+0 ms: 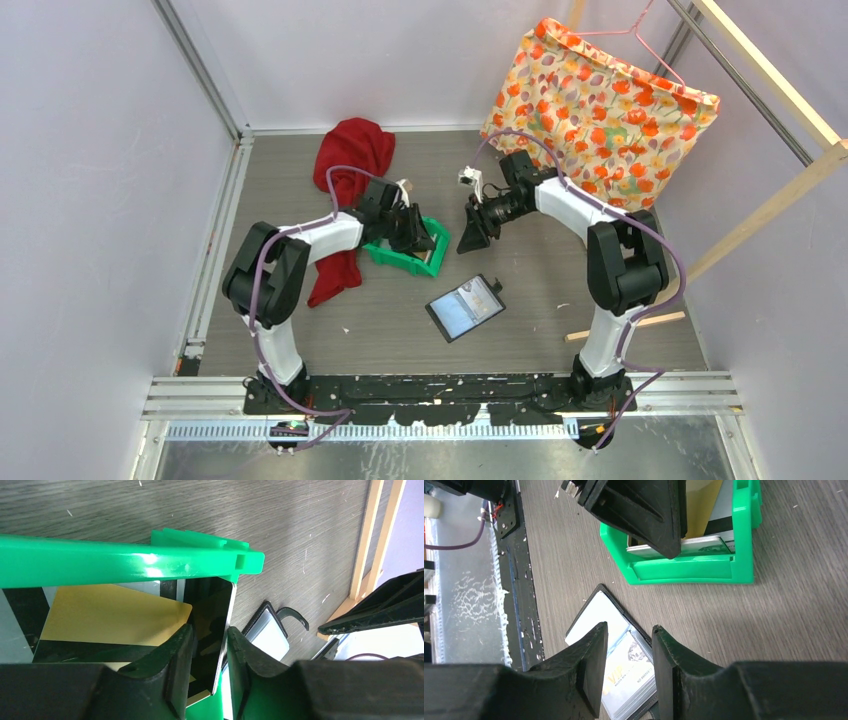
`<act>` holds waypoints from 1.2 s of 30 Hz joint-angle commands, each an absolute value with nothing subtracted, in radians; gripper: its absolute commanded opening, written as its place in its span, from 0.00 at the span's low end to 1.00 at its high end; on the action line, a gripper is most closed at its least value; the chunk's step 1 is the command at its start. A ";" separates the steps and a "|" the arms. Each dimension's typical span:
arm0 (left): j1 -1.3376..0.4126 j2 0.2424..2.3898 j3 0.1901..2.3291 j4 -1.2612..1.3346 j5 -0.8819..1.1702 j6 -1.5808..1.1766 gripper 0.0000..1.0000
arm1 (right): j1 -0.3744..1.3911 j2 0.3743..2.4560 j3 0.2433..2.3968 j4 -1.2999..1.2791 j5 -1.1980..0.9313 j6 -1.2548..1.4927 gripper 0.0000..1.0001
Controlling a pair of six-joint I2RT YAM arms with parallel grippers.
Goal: Put the credit cards into the card holder
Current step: Pick up the credit card from the storage box.
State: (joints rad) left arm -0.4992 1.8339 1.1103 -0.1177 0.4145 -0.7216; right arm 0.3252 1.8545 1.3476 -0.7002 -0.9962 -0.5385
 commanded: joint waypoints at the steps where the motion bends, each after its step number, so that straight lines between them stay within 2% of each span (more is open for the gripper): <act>1: -0.479 1.794 1.109 -0.149 0.381 -0.715 0.30 | 0.324 1.783 1.339 -0.666 -1.009 -0.503 0.43; 7: -0.471 1.802 1.113 -0.143 0.398 -0.725 0.30 | 0.325 1.778 1.320 -0.653 -1.011 -0.486 0.42; 12: -0.469 1.810 1.136 -0.190 0.353 -0.708 0.19 | 0.325 1.776 1.311 -0.644 -1.011 -0.477 0.42; 20: -0.464 1.820 1.130 -0.114 0.415 -0.724 0.01 | 0.324 1.775 1.307 -0.636 -1.012 -0.466 0.42; 28: -0.418 1.734 1.030 0.060 0.467 -0.763 0.00 | 0.324 1.785 1.307 -0.620 -1.022 -0.429 0.42; 36: -0.405 1.781 0.970 0.204 0.520 -0.863 0.02 | 0.325 1.793 1.299 -0.600 -1.019 -0.406 0.42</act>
State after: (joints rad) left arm -0.4088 1.7790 0.9813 0.0666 0.4709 -0.8043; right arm 0.3252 1.8236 1.3067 -0.6281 -0.9977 -0.4240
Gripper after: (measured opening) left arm 0.026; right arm 0.422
